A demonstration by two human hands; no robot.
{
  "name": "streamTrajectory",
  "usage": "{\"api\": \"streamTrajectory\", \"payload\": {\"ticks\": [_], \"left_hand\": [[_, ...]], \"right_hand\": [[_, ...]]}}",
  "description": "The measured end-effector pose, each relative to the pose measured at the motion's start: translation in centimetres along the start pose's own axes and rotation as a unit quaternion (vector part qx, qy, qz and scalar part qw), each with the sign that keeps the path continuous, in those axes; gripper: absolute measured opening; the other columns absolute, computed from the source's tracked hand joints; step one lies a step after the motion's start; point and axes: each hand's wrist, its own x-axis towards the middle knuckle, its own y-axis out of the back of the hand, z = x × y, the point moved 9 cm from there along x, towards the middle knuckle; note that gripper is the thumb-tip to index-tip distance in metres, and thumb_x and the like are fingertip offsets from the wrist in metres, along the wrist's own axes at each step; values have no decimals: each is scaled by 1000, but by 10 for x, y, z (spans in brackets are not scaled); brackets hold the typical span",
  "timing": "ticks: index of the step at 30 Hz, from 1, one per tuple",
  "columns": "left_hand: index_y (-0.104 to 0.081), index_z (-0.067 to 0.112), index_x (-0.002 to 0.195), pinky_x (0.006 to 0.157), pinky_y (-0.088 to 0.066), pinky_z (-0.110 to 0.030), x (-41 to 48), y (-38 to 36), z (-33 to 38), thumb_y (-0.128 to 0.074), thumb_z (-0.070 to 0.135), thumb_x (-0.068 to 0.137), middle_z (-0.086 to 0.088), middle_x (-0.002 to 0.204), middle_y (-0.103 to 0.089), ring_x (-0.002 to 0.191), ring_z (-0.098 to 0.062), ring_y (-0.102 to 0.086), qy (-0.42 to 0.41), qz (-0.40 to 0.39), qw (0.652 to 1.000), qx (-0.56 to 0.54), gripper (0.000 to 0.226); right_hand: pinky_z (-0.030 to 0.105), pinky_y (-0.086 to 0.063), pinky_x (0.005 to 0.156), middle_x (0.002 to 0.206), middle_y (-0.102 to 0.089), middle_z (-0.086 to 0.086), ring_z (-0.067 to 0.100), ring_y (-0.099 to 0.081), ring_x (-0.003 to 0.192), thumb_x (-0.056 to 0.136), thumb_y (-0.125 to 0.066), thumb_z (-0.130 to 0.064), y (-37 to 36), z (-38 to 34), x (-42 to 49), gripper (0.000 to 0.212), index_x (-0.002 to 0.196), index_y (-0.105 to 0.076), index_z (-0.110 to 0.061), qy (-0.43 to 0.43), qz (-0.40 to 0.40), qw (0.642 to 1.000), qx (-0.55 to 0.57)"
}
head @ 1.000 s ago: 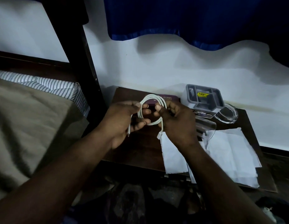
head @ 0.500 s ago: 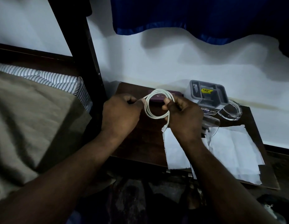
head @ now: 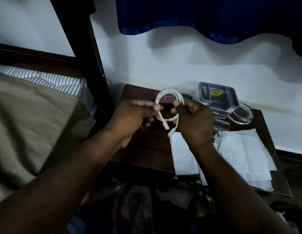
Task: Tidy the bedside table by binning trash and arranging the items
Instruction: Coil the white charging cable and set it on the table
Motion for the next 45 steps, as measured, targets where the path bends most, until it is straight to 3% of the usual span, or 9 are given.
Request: {"api": "streamTrajectory", "payload": {"ticks": [3,6,11,19,21,25,34,40,45], "left_hand": [[-80,10,91,60,-51,-17,1,3,6,-79,15,86,0,76,-76,68,-5,-68,-49,35,998,12,7],[-79,20,77,68,-56,-22,2,12,14,-79,14,87,-2,75,-77,70,-8,-71,-104,86,990,41,12],[-75,31,71,66,-51,-29,6,24,5,-79,29,81,7,70,-74,66,-3,-67,-81,134,983,100,11],[-57,24,91,52,-40,-5,-7,33,33,-80,23,76,10,72,-60,68,13,-58,-175,220,912,300,28],[-61,21,97,46,-42,-7,-4,34,29,-74,21,80,8,73,-64,63,10,-62,-138,204,924,293,21],[-73,9,88,45,-50,-24,1,17,-3,-65,13,90,-1,65,-72,52,-12,-68,36,93,994,46,9],[-82,17,93,71,-51,-21,0,-11,-14,-73,28,83,5,90,-70,74,-6,-56,148,-83,964,-203,17],[-79,22,70,58,-45,-19,8,3,-13,-84,29,70,10,67,-59,62,-4,-51,112,-31,972,-206,9],[-81,20,79,52,-47,-20,10,13,-6,-77,36,87,8,63,-59,59,-6,-54,33,2,998,57,19]], "right_hand": [[52,-64,70,77,-79,0,27,-76,68,98,-71,-32,-15,3,-4,18,89,-81,-20,-41,-75,993,86],[34,-56,57,72,-75,0,16,-66,53,99,-70,-26,-24,-4,-9,14,93,-82,-21,-52,-128,980,145],[26,-45,53,70,-68,0,13,-53,52,102,-65,-20,-33,-5,-14,17,102,-80,-12,-75,-168,963,197],[18,-44,51,72,-67,-3,8,-52,51,104,-60,-15,-38,-8,-18,21,108,-76,-2,-106,-205,934,272],[18,-45,52,71,-66,-2,7,-53,53,104,-61,-16,-42,-10,-21,20,106,-77,-5,-102,-221,932,268],[18,-44,50,70,-64,1,7,-52,51,104,-61,-16,-39,-8,-18,20,105,-78,-6,-97,-192,945,246],[23,-40,49,69,-67,-1,9,-49,48,102,-64,-21,-25,16,-8,18,94,-78,-12,-196,-133,923,304],[18,-38,45,69,-61,-4,5,-44,46,104,-59,-22,-27,14,-5,23,96,-77,-11,-211,-174,893,357],[21,-36,45,64,-64,-5,6,-43,44,104,-62,-20,-6,26,3,22,88,-76,-14,-201,-79,936,277]]}}
